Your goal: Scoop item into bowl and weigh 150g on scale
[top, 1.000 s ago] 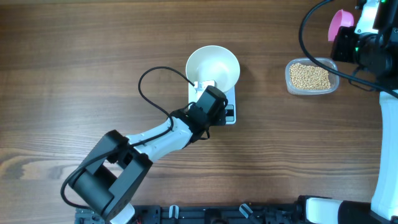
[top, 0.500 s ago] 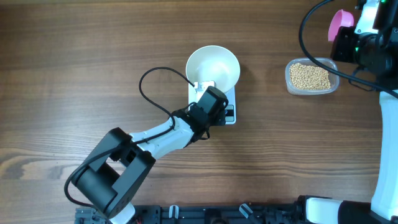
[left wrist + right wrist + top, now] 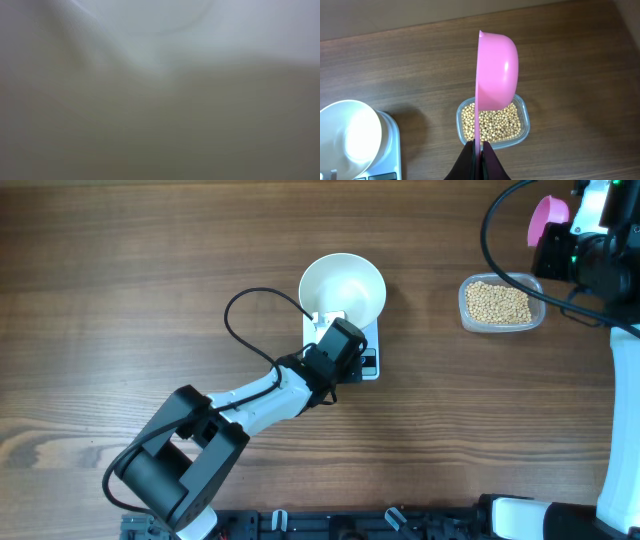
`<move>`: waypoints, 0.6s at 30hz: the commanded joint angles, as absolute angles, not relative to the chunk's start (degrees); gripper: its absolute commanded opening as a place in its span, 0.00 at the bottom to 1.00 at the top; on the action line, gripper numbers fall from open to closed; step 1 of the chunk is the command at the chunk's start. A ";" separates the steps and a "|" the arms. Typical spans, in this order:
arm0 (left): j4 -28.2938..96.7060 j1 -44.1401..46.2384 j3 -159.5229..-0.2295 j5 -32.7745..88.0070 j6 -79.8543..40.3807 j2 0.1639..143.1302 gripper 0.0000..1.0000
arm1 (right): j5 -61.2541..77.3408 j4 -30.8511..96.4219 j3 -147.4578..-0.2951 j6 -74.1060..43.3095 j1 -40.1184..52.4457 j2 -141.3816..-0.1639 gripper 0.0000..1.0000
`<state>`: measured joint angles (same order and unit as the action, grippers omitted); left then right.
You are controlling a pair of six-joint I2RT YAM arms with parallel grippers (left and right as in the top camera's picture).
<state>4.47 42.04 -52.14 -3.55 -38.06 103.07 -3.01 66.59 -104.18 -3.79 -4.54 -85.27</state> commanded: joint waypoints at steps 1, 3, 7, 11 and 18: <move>6.04 42.06 -51.35 -2.87 -37.80 104.44 0.04 | -2.48 66.70 -104.14 -4.51 -4.36 -85.52 0.04; 6.76 42.06 -51.35 -2.87 -37.80 104.86 0.04 | -2.48 66.83 -104.14 -4.51 -4.36 -85.52 0.04; 7.07 42.06 -51.35 -2.87 -37.80 107.28 0.04 | -2.48 66.89 -104.14 -4.51 -4.36 -85.52 0.04; 7.11 42.06 -51.35 -2.85 -37.80 108.33 0.04 | -2.50 66.92 -104.14 -4.51 -4.36 -85.52 0.04; 9.21 42.06 -51.33 -2.87 -37.80 108.47 0.04 | -2.48 67.18 -104.14 -4.51 -4.36 -85.52 0.04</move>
<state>6.26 42.04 -53.41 -3.55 -38.04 103.90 -3.01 66.96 -104.18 -3.79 -4.54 -85.27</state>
